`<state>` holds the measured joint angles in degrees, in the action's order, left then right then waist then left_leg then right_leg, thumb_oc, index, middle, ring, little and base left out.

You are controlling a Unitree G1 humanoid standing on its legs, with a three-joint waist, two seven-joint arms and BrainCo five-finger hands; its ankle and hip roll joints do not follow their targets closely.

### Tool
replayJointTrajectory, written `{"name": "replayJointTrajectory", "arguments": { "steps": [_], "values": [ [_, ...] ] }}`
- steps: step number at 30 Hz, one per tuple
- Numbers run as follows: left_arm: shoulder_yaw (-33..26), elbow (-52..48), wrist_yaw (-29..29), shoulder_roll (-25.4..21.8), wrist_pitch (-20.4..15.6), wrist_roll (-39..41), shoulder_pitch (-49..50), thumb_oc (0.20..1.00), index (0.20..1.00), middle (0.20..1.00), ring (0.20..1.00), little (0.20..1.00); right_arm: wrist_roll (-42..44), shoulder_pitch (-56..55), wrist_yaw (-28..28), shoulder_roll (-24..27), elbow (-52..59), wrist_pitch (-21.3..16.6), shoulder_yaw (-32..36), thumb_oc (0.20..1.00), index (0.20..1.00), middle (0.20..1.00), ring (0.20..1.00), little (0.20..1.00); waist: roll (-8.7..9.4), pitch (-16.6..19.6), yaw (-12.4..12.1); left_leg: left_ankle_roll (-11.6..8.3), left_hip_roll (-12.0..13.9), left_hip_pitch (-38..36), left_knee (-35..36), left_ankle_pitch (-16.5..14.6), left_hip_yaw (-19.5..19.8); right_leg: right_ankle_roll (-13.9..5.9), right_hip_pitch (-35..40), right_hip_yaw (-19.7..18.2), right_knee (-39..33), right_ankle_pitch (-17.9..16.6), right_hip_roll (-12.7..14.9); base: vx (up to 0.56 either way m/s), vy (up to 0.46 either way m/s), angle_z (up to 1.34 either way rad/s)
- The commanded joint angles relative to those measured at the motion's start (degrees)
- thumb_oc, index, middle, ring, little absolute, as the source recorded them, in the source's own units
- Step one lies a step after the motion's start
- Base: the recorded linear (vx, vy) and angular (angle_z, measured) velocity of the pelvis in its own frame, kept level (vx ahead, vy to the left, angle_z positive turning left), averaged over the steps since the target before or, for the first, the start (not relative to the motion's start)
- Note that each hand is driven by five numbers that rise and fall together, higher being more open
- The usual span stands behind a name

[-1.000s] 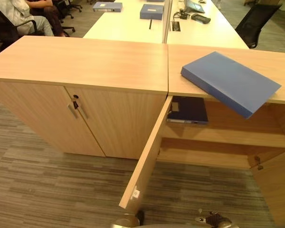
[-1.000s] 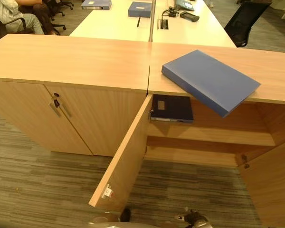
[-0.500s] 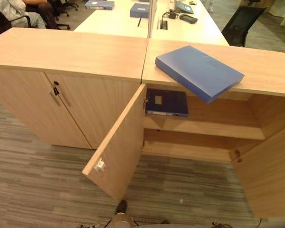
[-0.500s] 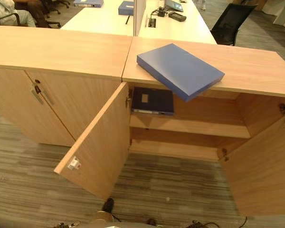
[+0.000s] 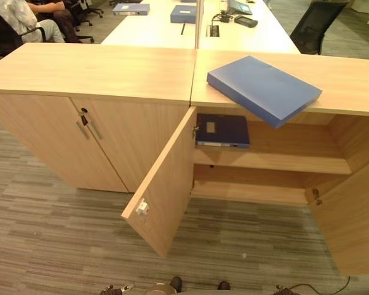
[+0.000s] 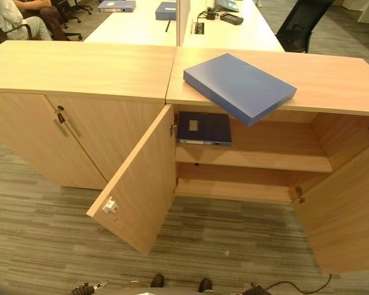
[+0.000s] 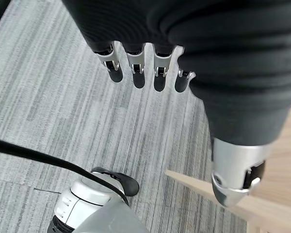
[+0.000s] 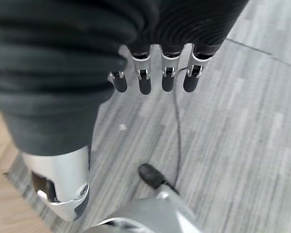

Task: Put the empty folder in the office cabinet

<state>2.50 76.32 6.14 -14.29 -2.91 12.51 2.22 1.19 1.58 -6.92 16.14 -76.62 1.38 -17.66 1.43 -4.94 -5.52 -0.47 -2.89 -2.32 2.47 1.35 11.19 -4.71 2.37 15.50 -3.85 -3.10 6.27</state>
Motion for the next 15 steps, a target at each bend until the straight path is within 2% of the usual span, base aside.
{"name": "replayJointTrajectory", "arguments": {
  "steps": [1,5,7,11,12,13,15],
  "values": [
    [-1.5,1.3,0.1,-1.2,-0.2,-1.2,-1.3,1.0,1.0,1.0,1.0,1.0,1.3,3.1,-0.3,0.5,1.0,-0.3,-1.0,1.0,1.0,1.0,1.0,1.0,1.01,-2.3,-1.0,2.75,-3.6,-1.8,-0.6,-5.9,1.1,-0.26,-4.2,-0.7,1.3,0.4,-3.4,-0.11,0.127,0.01],
    [-1.8,1.7,0.1,-1.6,-0.2,-2.0,-1.1,1.0,1.0,1.0,1.0,1.0,1.1,3.5,0.0,0.2,1.8,-0.3,-1.4,1.0,1.0,1.0,1.0,1.0,0.69,-2.9,-1.2,3.39,-4.4,-1.5,-0.5,-5.3,1.0,-0.78,-5.3,-0.7,2.9,-0.1,-2.6,-0.1,0.104,-0.04],
    [-1.9,1.5,-0.1,-2.0,-0.3,-1.8,-1.2,1.0,1.0,1.0,1.0,1.0,1.0,4.1,-0.1,0.1,2.5,0.0,-1.3,1.0,1.0,1.0,1.0,1.0,0.07,-3.8,-1.4,3.91,-4.6,-0.8,-1.0,-5.1,0.6,-1.45,-7.0,-0.2,6.5,0.5,-1.3,-0.12,0.104,-0.1],
    [-2.3,1.7,-0.1,-2.5,0.0,-2.3,-1.2,1.0,1.0,1.0,1.0,1.0,0.8,4.3,0.1,-0.3,2.5,0.1,-0.9,1.0,1.0,1.0,1.0,1.0,-0.71,-4.2,-2.3,4.1,-3.8,-0.2,-2.5,-5.7,-0.5,-2.15,-6.3,2.6,7.7,0.1,2.6,-0.05,-0.01,-0.17],
    [-2.5,2.0,0.0,-2.8,0.0,-2.6,-1.1,1.0,1.0,1.0,1.0,1.0,0.8,4.5,0.1,-0.4,2.2,0.4,-0.3,1.0,1.0,1.0,1.0,1.0,-0.75,-4.0,-3.3,4.05,-2.9,1.4,-5.1,-7.0,-1.1,-3.04,-5.4,2.8,6.6,-2.2,6.9,-0.04,-0.07,-0.21],
    [-2.5,2.0,0.0,-2.8,0.0,-2.6,-1.1,1.0,1.0,1.0,1.0,1.0,0.8,4.5,0.1,-0.4,2.2,0.4,-0.3,1.0,1.0,1.0,1.0,1.0,-0.75,-4.0,-3.3,4.05,-2.9,1.4,-5.1,-7.0,-1.2,-3.04,-5.4,2.8,6.6,-2.2,6.9,-0.03,-0.102,-0.11],
    [-2.7,2.3,0.2,-3.1,0.1,-2.7,-1.2,1.0,1.0,1.0,1.0,1.0,0.8,4.4,0.2,-0.6,2.2,0.5,0.0,1.0,1.0,1.0,1.0,1.0,-0.14,-4.0,-3.8,3.73,-2.2,2.7,-7.7,-8.4,-1.4,-3.68,-5.0,2.6,5.3,-4.0,9.7,-0.01,-0.114,-0.27]
  ]
}}
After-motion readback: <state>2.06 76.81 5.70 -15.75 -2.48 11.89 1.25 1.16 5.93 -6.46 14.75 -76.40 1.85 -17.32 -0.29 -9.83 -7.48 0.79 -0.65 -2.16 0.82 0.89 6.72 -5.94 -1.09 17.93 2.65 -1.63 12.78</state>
